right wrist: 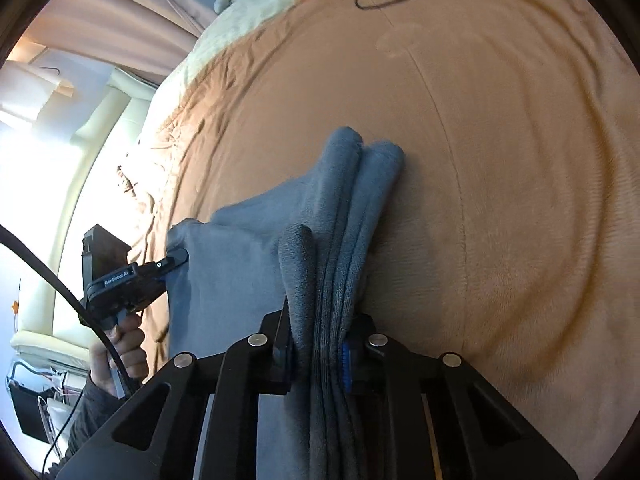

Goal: Fold small clothes
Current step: 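Close both grippers on the folded grey shirt bundle, then lift the folded shirt with both grippers and carry it toward the bed's headboard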

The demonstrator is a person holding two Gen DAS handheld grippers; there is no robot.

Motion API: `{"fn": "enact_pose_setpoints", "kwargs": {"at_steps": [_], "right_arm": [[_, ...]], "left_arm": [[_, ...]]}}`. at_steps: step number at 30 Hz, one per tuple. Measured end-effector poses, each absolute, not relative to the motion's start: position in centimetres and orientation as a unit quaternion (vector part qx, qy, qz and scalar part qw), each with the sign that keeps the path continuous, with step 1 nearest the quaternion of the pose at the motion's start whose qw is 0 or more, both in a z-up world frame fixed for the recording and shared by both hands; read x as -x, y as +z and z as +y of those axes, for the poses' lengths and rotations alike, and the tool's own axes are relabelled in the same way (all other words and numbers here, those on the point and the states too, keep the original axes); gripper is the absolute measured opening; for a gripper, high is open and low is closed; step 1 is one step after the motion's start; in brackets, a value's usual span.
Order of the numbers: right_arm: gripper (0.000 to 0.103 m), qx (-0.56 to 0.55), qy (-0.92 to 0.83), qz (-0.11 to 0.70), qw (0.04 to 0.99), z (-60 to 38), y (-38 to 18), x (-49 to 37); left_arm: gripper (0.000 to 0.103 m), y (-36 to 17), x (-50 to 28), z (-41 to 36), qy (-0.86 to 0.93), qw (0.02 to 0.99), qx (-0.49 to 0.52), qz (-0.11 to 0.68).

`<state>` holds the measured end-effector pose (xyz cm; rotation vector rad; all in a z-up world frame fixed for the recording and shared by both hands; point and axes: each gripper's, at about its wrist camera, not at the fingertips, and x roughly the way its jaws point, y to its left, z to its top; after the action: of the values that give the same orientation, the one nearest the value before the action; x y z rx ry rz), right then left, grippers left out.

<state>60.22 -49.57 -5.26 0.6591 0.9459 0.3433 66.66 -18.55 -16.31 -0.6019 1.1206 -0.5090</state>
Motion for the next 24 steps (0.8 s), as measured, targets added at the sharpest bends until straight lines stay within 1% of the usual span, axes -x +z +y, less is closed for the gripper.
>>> {"fn": "enact_pose_setpoints", "kwargs": {"at_steps": [8,18,24], "right_arm": [[0.012,-0.282,0.169,0.402,0.855,-46.2,-0.6,-54.9],[0.012,-0.253,0.178,0.335,0.89,-43.7,5.3,-44.6],[0.011,-0.233,0.192,0.289,0.908,-42.7,8.7,-37.8]], "left_arm": [[0.008,-9.8,-63.5,-17.7,-0.258,0.798,0.27,0.473],[0.008,-0.3,-56.3,-15.4,-0.282,0.825,0.273,0.407],[0.008,3.9,-51.6,-13.5,-0.29,0.838,0.277,0.37]]}}
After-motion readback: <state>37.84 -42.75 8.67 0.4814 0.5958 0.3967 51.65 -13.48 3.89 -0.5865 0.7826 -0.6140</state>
